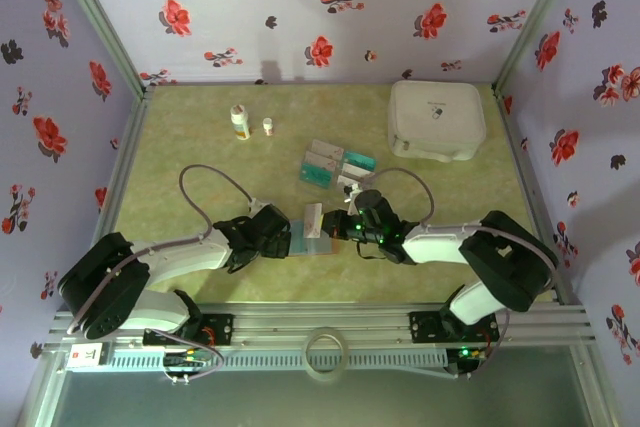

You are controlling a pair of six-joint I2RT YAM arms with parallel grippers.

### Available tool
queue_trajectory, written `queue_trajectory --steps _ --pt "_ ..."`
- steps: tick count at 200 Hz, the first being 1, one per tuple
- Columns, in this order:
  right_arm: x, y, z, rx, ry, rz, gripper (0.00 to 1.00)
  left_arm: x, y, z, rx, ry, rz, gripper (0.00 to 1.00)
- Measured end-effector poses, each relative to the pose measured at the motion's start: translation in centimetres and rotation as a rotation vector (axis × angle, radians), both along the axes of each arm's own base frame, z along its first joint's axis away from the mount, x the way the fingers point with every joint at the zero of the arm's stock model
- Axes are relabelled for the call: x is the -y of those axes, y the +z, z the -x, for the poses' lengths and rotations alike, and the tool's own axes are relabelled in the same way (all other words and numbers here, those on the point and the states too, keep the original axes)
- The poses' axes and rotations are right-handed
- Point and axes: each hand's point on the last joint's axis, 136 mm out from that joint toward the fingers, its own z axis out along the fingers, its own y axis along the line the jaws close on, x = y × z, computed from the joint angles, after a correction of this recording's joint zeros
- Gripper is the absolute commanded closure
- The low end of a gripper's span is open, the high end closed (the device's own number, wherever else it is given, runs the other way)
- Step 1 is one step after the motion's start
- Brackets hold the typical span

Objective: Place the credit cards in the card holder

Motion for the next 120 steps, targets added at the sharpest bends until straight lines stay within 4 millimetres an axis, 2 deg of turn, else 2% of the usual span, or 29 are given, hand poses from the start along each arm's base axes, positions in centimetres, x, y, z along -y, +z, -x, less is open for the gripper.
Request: queue_trajectory --steps 120 --pt "-0.4 -1.2 0.4 -0.018 0.002 -0.010 1.00 -0.1 -0.1 0.1 0.001 0.002 -0.001 0.00"
